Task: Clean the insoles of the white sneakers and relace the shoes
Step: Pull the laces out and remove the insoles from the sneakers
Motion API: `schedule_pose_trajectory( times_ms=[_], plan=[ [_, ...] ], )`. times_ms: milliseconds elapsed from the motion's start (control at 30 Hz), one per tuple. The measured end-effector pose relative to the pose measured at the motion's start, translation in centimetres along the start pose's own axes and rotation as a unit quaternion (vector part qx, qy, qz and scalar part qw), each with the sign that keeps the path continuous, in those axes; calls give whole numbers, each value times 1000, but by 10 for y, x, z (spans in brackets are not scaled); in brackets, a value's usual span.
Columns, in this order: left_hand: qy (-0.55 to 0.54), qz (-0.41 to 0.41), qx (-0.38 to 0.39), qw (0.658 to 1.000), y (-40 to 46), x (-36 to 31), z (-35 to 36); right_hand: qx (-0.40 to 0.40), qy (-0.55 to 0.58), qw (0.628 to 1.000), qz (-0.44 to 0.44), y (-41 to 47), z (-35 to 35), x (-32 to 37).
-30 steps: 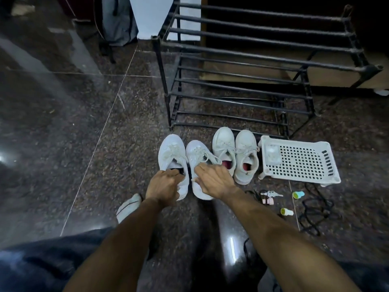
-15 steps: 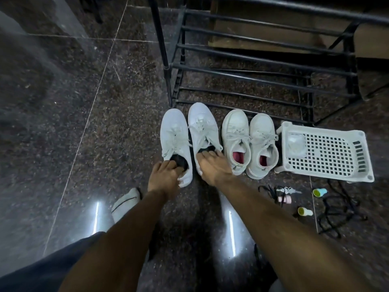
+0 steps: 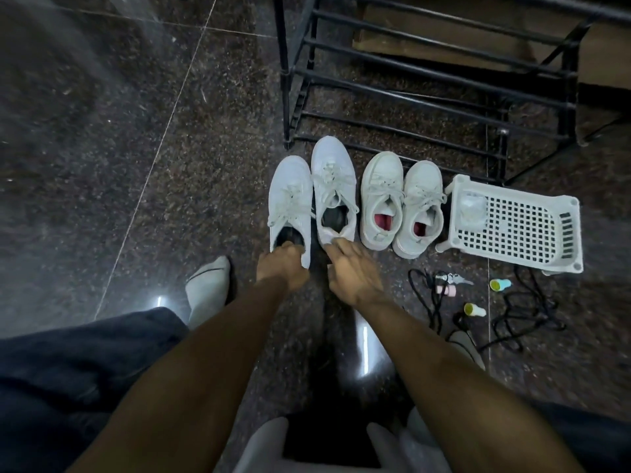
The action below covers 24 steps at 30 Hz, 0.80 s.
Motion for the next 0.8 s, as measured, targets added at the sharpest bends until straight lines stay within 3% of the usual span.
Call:
schedule_pose_trajectory(
  times_ms=[167,267,333,400,467,533,633,800],
  plan=[
    [-132,-16,155,979,-44,15,30,94,164,972,142,-35,25,10],
    [-288,-63,242,924,-68,27,58,158,216,947,179,-57,42,22],
    [-367,-139,164,905,-80,36,70,177,212,945,173,-70,50,30],
    [-367,-207,14,907,-89,43,72,183,205,947,169,-78,55,36],
    [-377,-253,-66,889,-98,45,68,181,204,946,173,-82,55,43],
    [-391,-254,-43,884,-96,43,71,183,196,947,176,-83,54,47],
    [-363,-225,34,903,-88,39,74,188,163,952,178,-84,53,51],
    [-237,-141,0,961,-80,34,72,184,124,959,175,-84,55,57]
  ],
)
Point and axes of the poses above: each hand's wrist, its own y-axis towards the middle knuckle, its own z-axis out of the palm, x = y × z, the point moved 2 cm from there along y, towards the middle knuckle, and after that the axes turned 8 degrees about -z, right-handed, at the moved point
